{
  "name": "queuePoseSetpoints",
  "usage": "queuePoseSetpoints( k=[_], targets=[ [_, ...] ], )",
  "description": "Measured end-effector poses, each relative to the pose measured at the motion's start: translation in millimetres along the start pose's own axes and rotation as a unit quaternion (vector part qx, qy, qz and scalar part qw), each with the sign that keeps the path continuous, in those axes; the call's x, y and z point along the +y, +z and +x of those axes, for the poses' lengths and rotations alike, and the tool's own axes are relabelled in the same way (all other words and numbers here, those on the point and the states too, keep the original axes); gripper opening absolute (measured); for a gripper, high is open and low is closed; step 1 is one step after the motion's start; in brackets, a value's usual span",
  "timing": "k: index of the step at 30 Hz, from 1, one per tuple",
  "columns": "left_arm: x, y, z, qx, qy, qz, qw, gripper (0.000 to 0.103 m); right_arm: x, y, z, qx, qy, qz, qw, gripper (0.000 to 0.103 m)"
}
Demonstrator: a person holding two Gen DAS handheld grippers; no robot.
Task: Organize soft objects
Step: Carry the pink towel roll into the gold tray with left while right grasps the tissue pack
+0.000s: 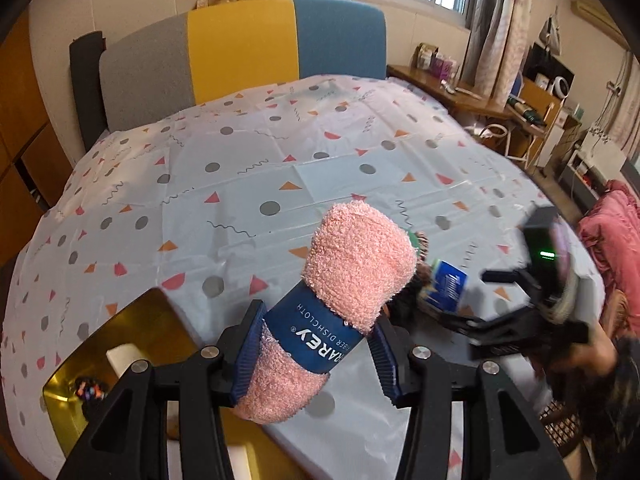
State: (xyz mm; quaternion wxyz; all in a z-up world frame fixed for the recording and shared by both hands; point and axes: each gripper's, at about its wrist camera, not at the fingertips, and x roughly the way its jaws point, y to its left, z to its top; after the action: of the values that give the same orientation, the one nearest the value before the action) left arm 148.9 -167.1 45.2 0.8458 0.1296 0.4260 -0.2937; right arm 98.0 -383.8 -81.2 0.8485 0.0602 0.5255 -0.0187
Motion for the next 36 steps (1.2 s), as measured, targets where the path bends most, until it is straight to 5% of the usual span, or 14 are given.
queuePoseSetpoints(
  k=[6,7,8,16,26,33,36],
  targets=[
    [10,-31,-44,-0.026,0.003,-0.023,0.9994,0.051,-1,20,19,0.026,-0.032,-0.058,0.998,0.100],
    [13,-37,-50,-0.030,0.004,-0.029,0.9991,0.051,-2,20,20,0.027,-0.025,-0.059,0.998,0.079],
    [17,-44,-56,-0.035,0.005,-0.037,0.9987,0.051,-2,20,22,0.029,-0.015,-0.057,0.998,0.075],
    [61,-102,-91,-0.063,0.029,-0.129,0.9892,0.051,9,0,8,0.019,-0.019,-0.032,0.999,0.074],
    [118,-182,-125,-0.093,0.095,-0.249,0.9594,0.051,26,-16,9,0.015,0.001,-0.040,0.999,0.074],
    [135,-209,-99,-0.055,0.078,-0.315,0.9443,0.051,34,-19,8,0.005,-0.016,-0.058,0.998,0.074],
    [138,-211,-85,-0.041,0.043,-0.342,0.9378,0.051,35,-20,8,0.004,-0.019,-0.063,0.998,0.074]
  ],
)
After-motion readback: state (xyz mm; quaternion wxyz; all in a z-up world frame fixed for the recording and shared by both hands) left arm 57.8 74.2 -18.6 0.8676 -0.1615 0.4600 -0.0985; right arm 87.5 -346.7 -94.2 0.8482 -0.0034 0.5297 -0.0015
